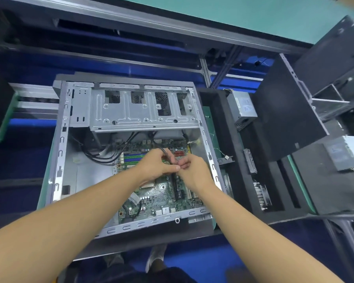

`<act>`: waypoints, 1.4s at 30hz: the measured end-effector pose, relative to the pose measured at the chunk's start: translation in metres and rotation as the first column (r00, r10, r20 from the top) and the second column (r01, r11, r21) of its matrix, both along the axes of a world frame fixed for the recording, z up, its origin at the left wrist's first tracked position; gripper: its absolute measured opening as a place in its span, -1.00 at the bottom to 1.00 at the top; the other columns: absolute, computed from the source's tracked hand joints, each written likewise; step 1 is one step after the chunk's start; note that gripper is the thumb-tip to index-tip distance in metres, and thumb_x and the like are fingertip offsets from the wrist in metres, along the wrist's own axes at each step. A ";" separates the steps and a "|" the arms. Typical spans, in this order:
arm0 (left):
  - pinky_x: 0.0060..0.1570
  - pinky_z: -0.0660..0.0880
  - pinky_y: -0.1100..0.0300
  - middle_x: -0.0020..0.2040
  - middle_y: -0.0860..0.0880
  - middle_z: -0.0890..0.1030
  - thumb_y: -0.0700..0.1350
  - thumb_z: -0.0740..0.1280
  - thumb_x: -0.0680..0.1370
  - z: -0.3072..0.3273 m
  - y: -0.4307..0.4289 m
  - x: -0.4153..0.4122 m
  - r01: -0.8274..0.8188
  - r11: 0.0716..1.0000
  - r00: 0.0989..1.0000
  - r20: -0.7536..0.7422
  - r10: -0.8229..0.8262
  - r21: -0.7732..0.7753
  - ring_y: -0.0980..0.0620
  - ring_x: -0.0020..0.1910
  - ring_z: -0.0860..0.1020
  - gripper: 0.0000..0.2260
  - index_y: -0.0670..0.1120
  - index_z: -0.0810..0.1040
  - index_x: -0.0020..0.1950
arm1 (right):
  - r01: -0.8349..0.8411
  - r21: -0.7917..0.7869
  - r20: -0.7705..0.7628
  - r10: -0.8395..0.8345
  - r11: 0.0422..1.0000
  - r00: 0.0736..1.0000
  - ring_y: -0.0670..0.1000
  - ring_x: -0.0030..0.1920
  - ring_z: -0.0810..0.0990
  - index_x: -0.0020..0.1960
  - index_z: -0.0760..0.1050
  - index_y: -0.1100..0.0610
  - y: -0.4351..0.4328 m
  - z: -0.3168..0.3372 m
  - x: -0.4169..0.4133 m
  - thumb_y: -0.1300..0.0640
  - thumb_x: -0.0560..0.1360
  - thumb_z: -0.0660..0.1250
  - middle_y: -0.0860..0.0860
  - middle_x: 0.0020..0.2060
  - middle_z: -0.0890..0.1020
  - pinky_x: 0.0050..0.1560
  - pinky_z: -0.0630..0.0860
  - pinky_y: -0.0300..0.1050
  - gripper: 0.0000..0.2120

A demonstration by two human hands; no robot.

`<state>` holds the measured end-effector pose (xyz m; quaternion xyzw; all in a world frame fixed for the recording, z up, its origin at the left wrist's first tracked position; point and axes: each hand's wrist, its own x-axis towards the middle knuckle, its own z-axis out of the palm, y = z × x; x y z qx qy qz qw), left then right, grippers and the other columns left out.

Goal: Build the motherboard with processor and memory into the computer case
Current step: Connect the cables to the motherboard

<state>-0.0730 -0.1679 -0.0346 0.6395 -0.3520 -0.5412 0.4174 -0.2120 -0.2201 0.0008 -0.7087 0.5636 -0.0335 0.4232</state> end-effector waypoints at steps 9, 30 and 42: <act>-0.22 0.62 0.20 -0.17 -0.02 0.68 -0.08 0.36 0.58 0.000 -0.017 0.008 -0.085 0.991 0.968 0.227 0.106 -0.102 0.10 -0.25 0.66 -0.91 0.00 0.58 0.08 | -0.363 0.248 -0.220 0.417 0.898 0.882 0.04 -0.18 0.53 -0.11 0.42 0.02 0.009 0.001 0.001 0.22 0.56 0.31 0.01 -0.15 0.56 -0.20 0.47 -0.12 -0.86; -0.23 0.56 0.18 -0.16 0.21 0.64 -0.02 0.51 0.41 -0.026 -0.067 -0.015 0.087 0.995 0.822 0.568 -0.041 -0.053 0.13 -0.15 0.62 -0.78 0.18 0.53 -0.05 | -0.593 0.362 -0.239 0.686 0.720 0.687 0.18 0.14 0.55 0.09 0.44 0.05 0.011 -0.004 0.001 0.29 0.58 0.24 0.13 0.19 0.57 0.08 0.49 -0.07 -0.83; 0.01 0.50 0.01 -0.14 0.07 0.54 0.03 0.46 0.38 -0.038 -0.080 -0.035 0.009 0.997 0.718 0.694 0.049 -0.080 -0.09 0.03 0.55 -0.75 0.08 0.57 0.02 | -0.638 0.370 -0.281 0.736 0.675 0.616 0.16 -0.01 0.52 0.23 0.46 0.19 0.010 -0.008 0.002 0.30 0.59 0.23 0.17 0.12 0.57 -0.04 0.47 -0.08 -0.78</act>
